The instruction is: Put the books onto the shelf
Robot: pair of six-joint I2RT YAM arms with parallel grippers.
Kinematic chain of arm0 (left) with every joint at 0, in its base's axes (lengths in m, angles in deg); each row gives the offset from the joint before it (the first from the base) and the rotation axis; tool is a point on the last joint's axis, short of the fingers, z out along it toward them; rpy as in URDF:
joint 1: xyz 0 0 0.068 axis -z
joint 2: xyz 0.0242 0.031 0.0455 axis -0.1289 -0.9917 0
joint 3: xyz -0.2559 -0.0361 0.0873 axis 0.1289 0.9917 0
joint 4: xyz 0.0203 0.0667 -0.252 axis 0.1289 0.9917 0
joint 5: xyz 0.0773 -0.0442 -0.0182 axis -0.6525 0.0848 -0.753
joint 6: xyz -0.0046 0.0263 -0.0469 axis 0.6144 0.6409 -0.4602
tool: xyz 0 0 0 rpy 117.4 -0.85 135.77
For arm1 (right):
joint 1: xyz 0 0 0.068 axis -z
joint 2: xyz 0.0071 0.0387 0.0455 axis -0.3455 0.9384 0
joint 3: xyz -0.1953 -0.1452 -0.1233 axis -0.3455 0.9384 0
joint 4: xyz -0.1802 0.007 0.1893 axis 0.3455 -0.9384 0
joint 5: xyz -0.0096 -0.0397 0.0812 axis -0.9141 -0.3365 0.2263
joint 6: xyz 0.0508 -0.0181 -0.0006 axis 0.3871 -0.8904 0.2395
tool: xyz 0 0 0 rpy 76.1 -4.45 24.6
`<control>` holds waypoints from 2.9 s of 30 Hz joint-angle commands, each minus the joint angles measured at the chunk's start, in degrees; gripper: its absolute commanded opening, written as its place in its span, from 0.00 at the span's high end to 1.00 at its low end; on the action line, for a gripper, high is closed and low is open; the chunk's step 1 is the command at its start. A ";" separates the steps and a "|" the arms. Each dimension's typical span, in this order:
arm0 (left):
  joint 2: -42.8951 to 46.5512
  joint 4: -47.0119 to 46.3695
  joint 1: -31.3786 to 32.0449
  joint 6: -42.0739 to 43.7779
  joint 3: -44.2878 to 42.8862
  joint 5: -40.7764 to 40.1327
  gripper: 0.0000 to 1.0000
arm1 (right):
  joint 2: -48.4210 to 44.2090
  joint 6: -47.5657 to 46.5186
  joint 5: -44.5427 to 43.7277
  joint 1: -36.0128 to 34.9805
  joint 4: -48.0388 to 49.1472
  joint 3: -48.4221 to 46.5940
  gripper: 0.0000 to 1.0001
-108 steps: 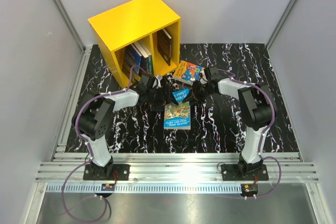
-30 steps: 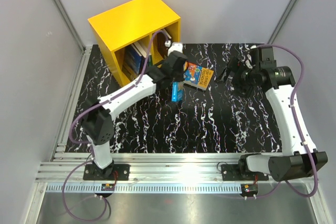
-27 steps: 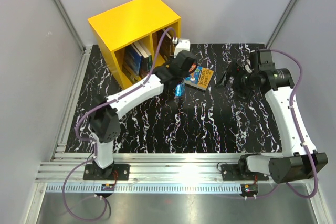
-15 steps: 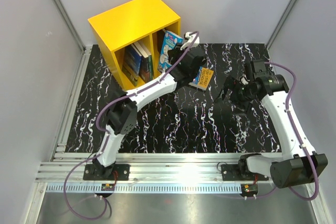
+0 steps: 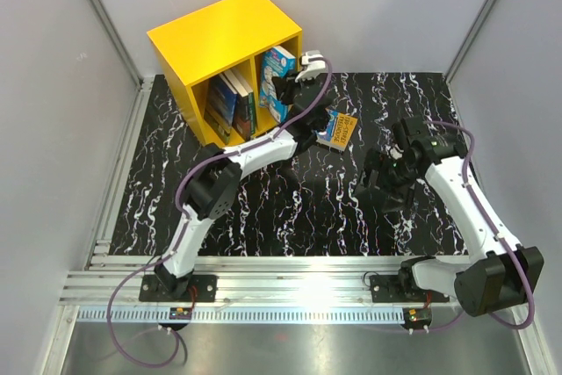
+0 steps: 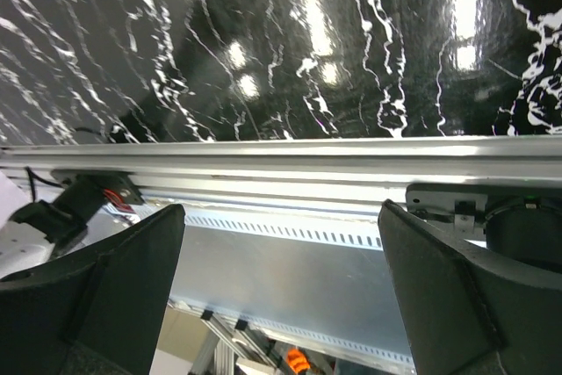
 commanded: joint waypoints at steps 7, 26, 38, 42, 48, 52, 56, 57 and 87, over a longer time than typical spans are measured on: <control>-7.26 -17.36 -7.19 -2.12 -7.83 7.35 1.00 | -0.57 -1.89 -0.10 -2.19 1.52 5.91 0.00; -29.94 -19.66 -13.43 -17.76 -23.65 20.18 0.71 | 1.11 -0.05 2.53 -2.36 9.43 15.23 0.00; -24.16 -17.55 -10.36 -16.62 -16.38 20.37 0.01 | 0.93 1.71 4.55 -2.36 11.01 14.09 0.00; -18.80 -14.30 -7.20 -18.90 -10.83 18.26 0.01 | 0.05 2.76 5.43 -2.36 11.37 12.95 0.00; -6.94 -3.59 -2.80 -28.02 1.63 17.29 0.01 | -1.88 3.12 5.87 -2.28 11.10 10.40 0.00; 3.68 11.94 -2.01 -43.74 9.10 21.30 0.01 | -2.15 2.42 5.70 -2.10 11.80 8.12 0.00; 11.78 31.26 -0.78 -56.85 14.39 29.49 0.01 | 0.74 1.01 3.68 -1.57 12.85 1.19 0.00; 13.54 33.84 -0.34 -58.01 15.27 31.25 0.01 | 1.62 1.01 3.59 -1.23 13.21 -0.22 0.00; 56.53 71.14 -0.07 -83.06 43.31 61.06 0.01 | 90.13 5.23 22.30 12.05 31.32 -79.43 0.06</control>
